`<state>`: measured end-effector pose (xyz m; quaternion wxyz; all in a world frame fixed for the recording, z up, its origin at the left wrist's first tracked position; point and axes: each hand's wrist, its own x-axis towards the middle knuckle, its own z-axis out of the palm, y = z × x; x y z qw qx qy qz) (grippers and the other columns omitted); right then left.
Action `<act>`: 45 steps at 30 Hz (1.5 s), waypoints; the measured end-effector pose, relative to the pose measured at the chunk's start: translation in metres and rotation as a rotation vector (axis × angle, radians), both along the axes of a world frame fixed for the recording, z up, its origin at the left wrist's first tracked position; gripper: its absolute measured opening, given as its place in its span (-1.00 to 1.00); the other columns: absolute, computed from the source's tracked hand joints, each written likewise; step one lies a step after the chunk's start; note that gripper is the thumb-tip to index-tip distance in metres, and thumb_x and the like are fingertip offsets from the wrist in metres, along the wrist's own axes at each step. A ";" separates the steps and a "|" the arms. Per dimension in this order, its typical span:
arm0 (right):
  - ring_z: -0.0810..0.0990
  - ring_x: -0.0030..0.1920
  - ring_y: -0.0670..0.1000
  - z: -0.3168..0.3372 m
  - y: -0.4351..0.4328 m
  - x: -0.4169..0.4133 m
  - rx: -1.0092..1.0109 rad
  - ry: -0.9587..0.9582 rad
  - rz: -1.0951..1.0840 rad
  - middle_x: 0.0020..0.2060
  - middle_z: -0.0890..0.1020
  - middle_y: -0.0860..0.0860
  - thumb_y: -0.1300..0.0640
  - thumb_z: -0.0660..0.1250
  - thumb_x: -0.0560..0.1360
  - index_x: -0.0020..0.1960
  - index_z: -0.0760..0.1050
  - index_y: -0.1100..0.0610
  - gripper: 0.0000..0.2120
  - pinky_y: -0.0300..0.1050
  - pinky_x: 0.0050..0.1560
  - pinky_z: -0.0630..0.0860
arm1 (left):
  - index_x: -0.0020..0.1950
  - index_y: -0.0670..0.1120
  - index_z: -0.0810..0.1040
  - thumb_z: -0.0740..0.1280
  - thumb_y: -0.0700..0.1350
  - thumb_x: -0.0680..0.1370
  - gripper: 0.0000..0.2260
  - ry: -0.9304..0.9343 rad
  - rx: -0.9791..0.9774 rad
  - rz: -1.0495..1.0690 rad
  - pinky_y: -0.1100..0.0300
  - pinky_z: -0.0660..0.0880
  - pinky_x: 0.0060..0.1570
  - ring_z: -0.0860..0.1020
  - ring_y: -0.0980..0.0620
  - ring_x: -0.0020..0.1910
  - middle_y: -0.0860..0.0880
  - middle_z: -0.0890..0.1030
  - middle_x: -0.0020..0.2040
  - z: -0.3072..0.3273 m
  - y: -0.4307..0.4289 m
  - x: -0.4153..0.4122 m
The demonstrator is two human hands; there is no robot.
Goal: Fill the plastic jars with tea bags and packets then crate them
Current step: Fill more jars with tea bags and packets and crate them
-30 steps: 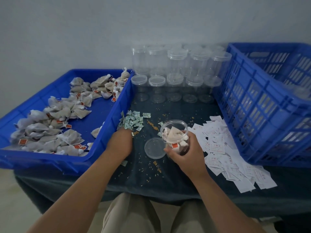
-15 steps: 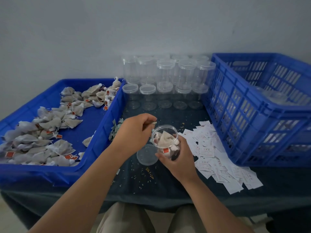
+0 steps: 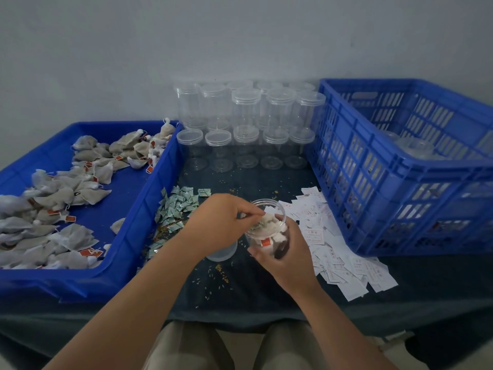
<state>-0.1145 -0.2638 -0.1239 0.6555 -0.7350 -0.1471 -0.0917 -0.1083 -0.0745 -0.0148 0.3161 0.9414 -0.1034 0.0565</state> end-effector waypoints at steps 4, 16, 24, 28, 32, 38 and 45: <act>0.71 0.19 0.02 -0.003 -0.007 0.000 -0.061 -0.005 0.004 0.23 0.66 -0.13 -0.31 0.65 0.35 0.39 0.43 -0.23 -0.29 -0.01 0.06 0.73 | -0.08 0.28 0.77 0.58 0.04 0.50 -0.90 0.019 -0.002 0.006 0.50 0.39 -0.30 0.56 0.45 -0.22 0.45 0.65 -0.17 0.000 -0.006 0.007; 0.70 0.20 -0.06 -0.012 -0.013 0.003 0.113 0.048 -0.263 0.17 0.70 -0.15 -0.22 0.64 0.34 0.36 0.51 -0.06 -0.32 0.07 0.21 0.68 | 0.35 0.10 0.59 0.42 0.07 0.61 -0.69 0.200 0.302 0.008 0.02 0.54 0.23 0.59 -0.02 0.22 0.03 0.61 0.22 -0.061 -0.017 0.080; 0.72 0.20 0.01 -0.013 -0.012 0.005 0.125 0.049 -0.243 0.17 0.72 -0.08 -0.16 0.66 0.35 0.31 0.54 -0.10 -0.40 0.17 0.21 0.67 | 0.07 -0.08 0.71 0.32 -0.01 0.51 -0.74 0.014 0.410 -0.124 0.12 0.52 -0.09 0.65 -0.13 0.03 -0.08 0.70 0.04 -0.091 -0.031 0.075; 0.72 0.20 0.00 -0.013 -0.012 0.004 0.130 0.057 -0.228 0.17 0.72 -0.09 -0.16 0.65 0.36 0.31 0.54 -0.11 -0.41 0.13 0.19 0.68 | 0.03 -0.01 0.69 0.17 0.11 0.42 -0.61 -0.028 0.318 -0.122 0.28 0.36 -0.29 0.64 -0.02 -0.12 -0.01 0.70 -0.03 -0.092 -0.035 0.069; 0.72 0.19 -0.02 -0.010 -0.013 0.002 0.135 0.058 -0.222 0.16 0.73 -0.10 -0.16 0.63 0.38 0.32 0.55 -0.09 -0.43 0.02 0.17 0.69 | 0.13 0.01 0.69 0.16 0.11 0.47 -0.59 0.003 0.345 -0.233 0.20 0.50 -0.04 0.66 -0.03 -0.02 -0.01 0.72 0.06 -0.087 -0.036 0.068; 0.71 0.23 -0.02 -0.007 -0.013 0.001 0.139 0.041 -0.214 0.19 0.72 -0.09 -0.13 0.63 0.40 0.34 0.55 -0.04 -0.43 -0.07 0.19 0.66 | 0.02 -0.02 0.70 0.31 0.01 0.54 -0.79 -0.016 0.271 -0.137 0.07 0.61 -0.11 0.65 -0.02 -0.12 0.01 0.71 -0.06 -0.088 -0.035 0.062; 0.72 0.19 -0.04 -0.006 -0.013 0.000 0.126 0.054 -0.190 0.17 0.72 -0.13 -0.12 0.62 0.40 0.32 0.54 -0.12 -0.46 -0.09 0.16 0.68 | -0.16 -0.03 0.65 0.31 -0.04 0.65 -0.77 0.000 -0.164 0.229 0.11 0.46 -0.31 0.57 0.13 -0.35 0.05 0.65 -0.31 -0.067 -0.018 0.059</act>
